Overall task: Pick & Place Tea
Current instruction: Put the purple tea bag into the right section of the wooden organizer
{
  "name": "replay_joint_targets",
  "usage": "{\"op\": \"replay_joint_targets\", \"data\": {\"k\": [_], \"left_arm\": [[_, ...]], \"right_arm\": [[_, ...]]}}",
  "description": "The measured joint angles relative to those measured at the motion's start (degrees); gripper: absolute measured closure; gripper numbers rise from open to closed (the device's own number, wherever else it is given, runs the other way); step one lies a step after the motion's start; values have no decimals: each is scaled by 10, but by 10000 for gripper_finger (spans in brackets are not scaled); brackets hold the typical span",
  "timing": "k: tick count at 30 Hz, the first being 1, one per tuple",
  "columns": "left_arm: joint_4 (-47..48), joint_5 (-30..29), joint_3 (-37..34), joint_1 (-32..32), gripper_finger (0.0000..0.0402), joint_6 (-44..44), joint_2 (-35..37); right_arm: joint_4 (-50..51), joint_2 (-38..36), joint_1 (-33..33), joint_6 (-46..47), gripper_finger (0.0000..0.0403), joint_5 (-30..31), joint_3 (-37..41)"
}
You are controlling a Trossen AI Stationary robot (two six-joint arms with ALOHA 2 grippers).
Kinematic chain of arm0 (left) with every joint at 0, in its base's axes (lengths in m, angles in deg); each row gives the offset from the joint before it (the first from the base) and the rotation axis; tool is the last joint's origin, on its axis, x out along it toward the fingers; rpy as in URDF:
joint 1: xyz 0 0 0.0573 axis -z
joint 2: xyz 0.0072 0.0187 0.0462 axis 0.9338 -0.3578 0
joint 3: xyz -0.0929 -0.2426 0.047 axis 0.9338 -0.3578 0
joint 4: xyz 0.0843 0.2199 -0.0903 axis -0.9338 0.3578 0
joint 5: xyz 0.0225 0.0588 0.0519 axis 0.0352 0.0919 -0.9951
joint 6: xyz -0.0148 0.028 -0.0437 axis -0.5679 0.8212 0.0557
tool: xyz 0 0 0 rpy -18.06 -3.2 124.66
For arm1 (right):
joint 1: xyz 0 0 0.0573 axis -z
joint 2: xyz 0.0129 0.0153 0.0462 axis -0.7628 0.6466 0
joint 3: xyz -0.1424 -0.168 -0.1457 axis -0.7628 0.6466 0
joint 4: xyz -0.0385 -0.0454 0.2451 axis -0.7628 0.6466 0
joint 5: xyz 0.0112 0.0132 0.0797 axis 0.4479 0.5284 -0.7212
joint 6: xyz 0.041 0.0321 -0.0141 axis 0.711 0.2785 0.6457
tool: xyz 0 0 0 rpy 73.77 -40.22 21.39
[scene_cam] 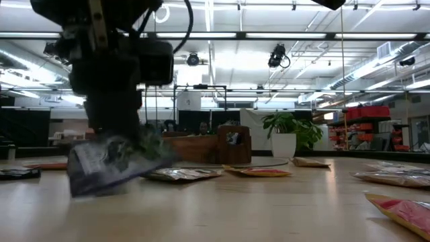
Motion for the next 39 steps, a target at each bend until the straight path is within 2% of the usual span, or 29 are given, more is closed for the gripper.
{"op": "replay_joint_targets", "data": {"k": [8,12,18,21,26,31,39], "left_arm": [[-1,-4,7,-23,400,-7,104],[9,-4,28,-35,401,-7,141],[47,-10,66,-38,401,28,156],[90,-11,78,-38,401,45,155],[90,-8,81,-34,401,58,156],[89,10,81,-31,401,68,156],[82,34,81,-37,401,84,156]], "right_arm": [[-60,0,43,-17,289,-158,0],[-66,0,71,-23,289,-202,0],[-103,0,109,-40,284,-266,0],[-128,0,120,-44,269,-274,0],[-119,0,130,-41,237,-283,0],[-116,0,129,-28,210,-336,0],[-111,0,132,13,212,-333,0]]}}
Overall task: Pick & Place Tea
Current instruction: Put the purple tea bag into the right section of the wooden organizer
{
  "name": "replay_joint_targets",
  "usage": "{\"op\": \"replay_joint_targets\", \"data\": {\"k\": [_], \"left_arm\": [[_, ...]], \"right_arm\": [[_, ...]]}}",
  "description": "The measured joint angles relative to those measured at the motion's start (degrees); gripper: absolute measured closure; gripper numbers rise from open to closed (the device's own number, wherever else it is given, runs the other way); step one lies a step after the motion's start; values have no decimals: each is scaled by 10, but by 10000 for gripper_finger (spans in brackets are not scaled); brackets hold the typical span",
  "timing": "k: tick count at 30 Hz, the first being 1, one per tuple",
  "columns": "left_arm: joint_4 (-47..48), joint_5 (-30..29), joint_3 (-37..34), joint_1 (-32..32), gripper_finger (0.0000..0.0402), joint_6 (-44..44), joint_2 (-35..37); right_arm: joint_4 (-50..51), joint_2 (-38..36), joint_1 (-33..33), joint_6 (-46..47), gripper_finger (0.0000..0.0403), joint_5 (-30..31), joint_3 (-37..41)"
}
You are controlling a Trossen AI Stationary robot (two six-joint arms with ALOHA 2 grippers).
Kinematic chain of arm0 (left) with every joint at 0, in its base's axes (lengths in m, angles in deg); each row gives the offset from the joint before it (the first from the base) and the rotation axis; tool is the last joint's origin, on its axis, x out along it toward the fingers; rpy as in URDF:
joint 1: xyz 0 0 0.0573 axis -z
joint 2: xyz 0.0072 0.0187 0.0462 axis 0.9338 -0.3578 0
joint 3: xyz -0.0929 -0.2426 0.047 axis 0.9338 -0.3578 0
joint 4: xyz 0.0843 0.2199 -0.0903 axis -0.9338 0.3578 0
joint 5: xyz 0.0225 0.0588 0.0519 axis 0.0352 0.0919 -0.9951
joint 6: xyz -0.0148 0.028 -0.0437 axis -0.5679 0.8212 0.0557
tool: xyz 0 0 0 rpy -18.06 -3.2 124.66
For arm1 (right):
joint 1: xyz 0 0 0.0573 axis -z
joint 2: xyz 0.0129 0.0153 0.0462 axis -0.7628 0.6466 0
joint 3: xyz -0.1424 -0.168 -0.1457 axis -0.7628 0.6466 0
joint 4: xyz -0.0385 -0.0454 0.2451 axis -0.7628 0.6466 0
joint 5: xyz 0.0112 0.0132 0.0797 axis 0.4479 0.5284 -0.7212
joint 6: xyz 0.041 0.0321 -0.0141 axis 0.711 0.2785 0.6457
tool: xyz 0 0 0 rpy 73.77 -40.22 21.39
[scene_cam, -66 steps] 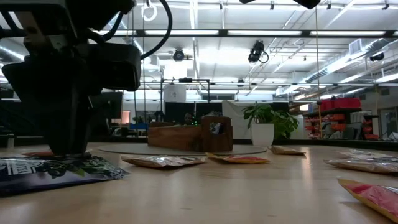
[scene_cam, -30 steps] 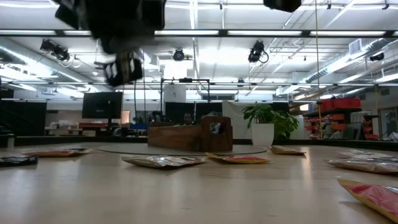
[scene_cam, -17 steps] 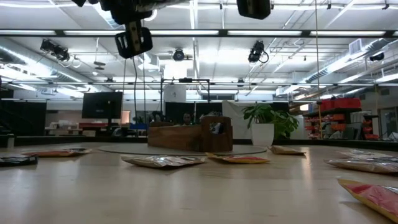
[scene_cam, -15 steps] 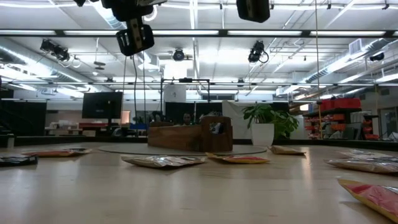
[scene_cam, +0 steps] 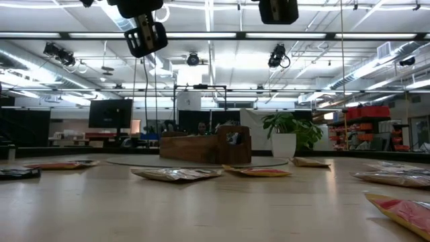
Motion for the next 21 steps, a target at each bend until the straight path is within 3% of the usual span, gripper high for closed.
{"op": "replay_joint_targets", "data": {"k": [21], "left_arm": [[-26,78,0,-89,401,14,0]], "right_arm": [[15,0,41,-6,238,-46,0]]}}
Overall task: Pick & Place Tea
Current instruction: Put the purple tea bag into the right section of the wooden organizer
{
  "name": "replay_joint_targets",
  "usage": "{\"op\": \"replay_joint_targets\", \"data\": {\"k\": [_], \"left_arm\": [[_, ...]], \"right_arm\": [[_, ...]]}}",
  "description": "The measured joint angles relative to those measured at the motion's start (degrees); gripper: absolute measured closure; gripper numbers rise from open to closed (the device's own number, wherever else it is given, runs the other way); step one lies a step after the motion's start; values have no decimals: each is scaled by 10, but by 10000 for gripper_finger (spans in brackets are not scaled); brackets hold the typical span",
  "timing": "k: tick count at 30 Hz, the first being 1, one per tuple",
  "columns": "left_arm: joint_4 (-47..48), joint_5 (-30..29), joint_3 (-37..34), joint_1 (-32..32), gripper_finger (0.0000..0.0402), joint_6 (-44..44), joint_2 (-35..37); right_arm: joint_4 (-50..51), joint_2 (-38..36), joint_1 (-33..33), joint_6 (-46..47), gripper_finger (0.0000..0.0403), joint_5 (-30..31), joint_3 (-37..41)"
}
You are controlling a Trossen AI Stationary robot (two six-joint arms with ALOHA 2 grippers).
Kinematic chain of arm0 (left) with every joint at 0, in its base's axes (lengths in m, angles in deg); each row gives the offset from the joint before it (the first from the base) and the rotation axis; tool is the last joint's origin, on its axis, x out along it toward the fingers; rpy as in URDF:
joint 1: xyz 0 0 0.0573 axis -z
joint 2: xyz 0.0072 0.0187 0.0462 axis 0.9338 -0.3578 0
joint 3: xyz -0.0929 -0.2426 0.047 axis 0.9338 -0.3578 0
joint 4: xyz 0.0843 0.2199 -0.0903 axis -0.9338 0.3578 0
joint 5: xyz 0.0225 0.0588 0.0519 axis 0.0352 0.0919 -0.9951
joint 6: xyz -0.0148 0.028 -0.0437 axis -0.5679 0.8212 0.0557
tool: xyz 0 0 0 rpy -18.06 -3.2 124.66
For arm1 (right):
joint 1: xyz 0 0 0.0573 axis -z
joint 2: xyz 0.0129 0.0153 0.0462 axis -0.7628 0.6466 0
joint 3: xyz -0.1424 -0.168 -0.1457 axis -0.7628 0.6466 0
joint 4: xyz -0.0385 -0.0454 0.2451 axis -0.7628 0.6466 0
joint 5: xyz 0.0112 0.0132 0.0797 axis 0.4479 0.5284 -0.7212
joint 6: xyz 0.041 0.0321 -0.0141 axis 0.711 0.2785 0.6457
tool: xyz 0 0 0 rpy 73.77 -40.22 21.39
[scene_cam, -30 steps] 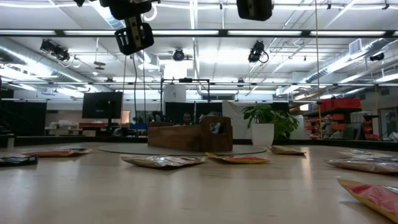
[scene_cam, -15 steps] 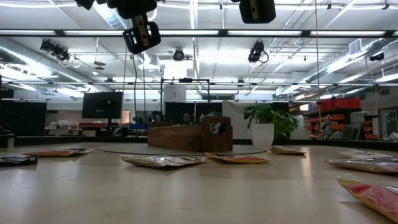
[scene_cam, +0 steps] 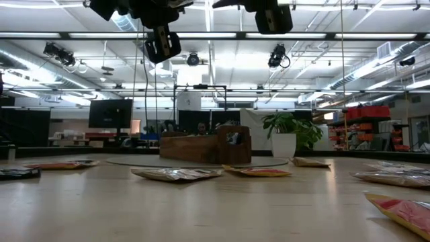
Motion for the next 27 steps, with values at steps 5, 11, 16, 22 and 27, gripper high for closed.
{"op": "replay_joint_targets", "data": {"k": [5,11,16,22,27], "left_arm": [[0,0,0,0,401,0,0],[-18,0,0,-6,401,-2,0],[-39,1,0,-10,400,-22,0],[-33,4,0,-9,384,-25,0],[11,6,0,-9,350,13,1]], "right_arm": [[1,0,9,-9,266,-11,0],[1,0,16,-10,305,-30,0],[1,0,19,-9,341,-35,0],[-7,0,19,-12,394,-32,0],[10,0,13,-5,399,-13,0]]}}
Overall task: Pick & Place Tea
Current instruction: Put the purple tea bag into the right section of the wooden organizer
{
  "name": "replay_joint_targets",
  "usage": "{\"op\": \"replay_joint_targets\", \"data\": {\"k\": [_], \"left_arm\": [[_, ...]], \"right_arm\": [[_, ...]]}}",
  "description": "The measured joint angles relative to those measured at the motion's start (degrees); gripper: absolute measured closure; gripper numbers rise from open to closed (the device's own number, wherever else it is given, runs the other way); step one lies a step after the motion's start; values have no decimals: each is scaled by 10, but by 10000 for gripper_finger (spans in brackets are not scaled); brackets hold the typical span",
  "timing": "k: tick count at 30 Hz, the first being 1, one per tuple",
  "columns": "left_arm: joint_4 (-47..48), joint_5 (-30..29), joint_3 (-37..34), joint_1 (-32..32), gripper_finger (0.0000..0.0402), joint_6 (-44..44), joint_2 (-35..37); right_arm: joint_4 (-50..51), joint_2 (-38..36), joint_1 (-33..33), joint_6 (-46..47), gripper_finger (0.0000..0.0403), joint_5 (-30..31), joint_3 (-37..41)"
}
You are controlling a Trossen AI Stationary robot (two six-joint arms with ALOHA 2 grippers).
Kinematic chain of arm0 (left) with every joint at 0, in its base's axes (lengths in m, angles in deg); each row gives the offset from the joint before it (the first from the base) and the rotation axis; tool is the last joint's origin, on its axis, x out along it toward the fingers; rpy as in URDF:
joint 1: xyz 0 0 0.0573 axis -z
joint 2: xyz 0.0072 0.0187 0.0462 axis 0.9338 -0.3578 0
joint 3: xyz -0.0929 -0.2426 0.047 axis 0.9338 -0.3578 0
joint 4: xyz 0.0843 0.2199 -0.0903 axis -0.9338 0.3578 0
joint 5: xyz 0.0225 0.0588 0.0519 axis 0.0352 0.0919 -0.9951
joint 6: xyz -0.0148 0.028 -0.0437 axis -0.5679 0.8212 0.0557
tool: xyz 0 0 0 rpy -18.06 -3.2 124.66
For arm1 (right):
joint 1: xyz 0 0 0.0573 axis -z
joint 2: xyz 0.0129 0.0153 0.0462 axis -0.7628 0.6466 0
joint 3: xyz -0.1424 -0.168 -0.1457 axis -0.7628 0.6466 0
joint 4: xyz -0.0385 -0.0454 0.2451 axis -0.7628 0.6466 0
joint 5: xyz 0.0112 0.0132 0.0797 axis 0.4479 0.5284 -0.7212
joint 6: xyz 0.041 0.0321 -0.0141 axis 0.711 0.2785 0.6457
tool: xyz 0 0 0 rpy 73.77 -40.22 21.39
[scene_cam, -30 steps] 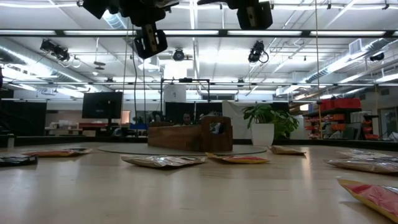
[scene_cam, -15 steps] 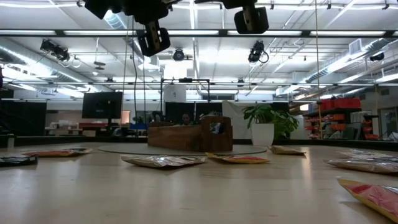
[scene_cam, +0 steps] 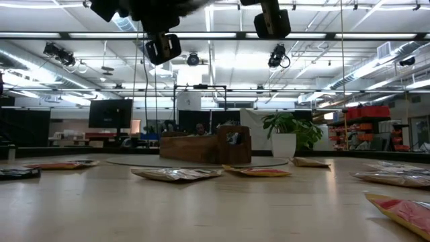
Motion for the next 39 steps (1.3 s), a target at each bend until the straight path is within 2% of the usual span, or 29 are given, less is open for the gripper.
{"op": "replay_joint_targets", "data": {"k": [3,6,13,19,28,34,39], "left_arm": [[-6,-2,-16,0,333,6,15],[-8,-38,-47,0,321,13,51],[-22,-93,-110,-3,313,16,169],[-55,-108,-155,-12,314,5,269],[-22,-107,-181,-16,314,2,409],[32,-108,-182,-17,314,6,463],[60,-112,-182,-17,314,3,492]], "right_arm": [[27,-8,-7,3,400,28,0],[58,-24,-13,14,401,65,0],[102,-52,-10,60,402,138,0],[118,-51,20,71,402,140,0],[122,-51,89,25,403,142,-18],[135,-46,128,-17,403,147,-43],[191,-5,148,-62,403,145,-107]]}}
